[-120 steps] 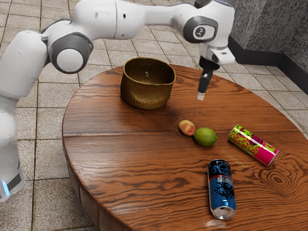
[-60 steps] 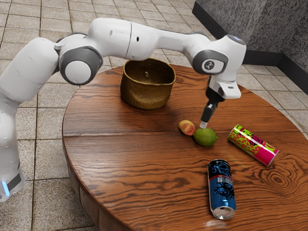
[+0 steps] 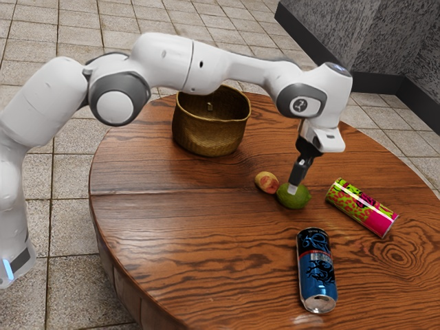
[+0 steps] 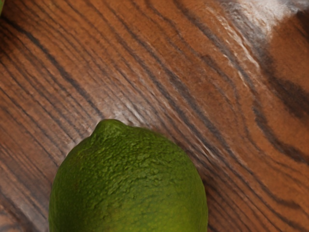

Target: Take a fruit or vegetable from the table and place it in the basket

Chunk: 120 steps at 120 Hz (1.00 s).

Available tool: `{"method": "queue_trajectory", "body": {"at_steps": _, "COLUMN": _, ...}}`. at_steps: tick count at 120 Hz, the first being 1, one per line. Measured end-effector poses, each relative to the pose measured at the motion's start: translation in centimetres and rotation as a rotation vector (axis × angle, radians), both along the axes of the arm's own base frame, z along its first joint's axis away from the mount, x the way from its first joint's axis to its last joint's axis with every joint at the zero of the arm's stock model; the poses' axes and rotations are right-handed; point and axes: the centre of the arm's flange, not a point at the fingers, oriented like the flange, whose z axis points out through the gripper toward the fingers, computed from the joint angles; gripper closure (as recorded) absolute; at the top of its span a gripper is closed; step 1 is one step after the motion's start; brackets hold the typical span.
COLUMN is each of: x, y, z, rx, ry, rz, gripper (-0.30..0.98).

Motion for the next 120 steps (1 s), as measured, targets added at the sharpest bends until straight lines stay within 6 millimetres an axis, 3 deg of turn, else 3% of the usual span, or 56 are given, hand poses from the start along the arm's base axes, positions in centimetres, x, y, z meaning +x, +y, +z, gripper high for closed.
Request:
{"method": "queue_trajectory", "body": {"at_steps": 36, "x": 0.5, "y": 0.8, "z": -1.7, "rx": -0.001, "ry": 0.017, "rz": 0.007, "gripper": 0.0}}
{"method": "queue_trajectory", "body": {"at_steps": 120, "x": 1.0, "y": 0.5, "z": -5.1, "rx": -0.016, "ry": 0.062, "rz": 0.008, "gripper": 0.04}}
